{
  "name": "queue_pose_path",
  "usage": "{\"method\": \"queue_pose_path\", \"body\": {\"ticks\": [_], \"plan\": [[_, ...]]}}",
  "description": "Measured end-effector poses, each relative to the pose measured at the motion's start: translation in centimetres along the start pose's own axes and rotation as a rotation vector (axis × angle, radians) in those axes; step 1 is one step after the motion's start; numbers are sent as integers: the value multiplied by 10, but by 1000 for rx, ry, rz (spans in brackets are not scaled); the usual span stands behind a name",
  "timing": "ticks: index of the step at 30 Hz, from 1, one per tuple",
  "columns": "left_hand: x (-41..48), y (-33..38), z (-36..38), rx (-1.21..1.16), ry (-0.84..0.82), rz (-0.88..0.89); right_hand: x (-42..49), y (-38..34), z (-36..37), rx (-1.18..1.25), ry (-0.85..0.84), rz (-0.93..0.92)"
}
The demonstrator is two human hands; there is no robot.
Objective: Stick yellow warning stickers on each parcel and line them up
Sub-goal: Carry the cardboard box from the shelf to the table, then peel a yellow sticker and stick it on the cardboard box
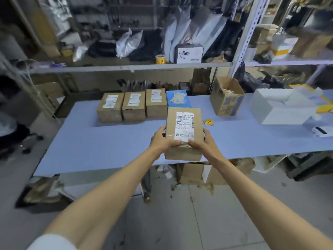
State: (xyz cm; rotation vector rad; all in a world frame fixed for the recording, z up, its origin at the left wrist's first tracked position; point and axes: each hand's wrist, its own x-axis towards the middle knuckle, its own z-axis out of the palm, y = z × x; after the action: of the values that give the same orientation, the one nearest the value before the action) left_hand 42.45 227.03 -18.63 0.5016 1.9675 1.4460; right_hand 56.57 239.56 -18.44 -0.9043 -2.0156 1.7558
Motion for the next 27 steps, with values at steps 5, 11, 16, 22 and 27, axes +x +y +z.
{"method": "queue_pose_path", "body": {"ticks": [5,11,16,22,27], "plan": [[34,-10,1,-45,74,-57,54,13,1,3,-95,18],[96,-32,-10,-60,127,-106,124,33,17,-56,-182,36],[153,-47,-20,-87,107,-96,171,43,33,-88,-170,77],[192,-57,-29,-113,103,-119,209,49,50,-51,-128,127],[208,-64,-26,-69,113,-129,224,62,54,25,-68,166]]}}
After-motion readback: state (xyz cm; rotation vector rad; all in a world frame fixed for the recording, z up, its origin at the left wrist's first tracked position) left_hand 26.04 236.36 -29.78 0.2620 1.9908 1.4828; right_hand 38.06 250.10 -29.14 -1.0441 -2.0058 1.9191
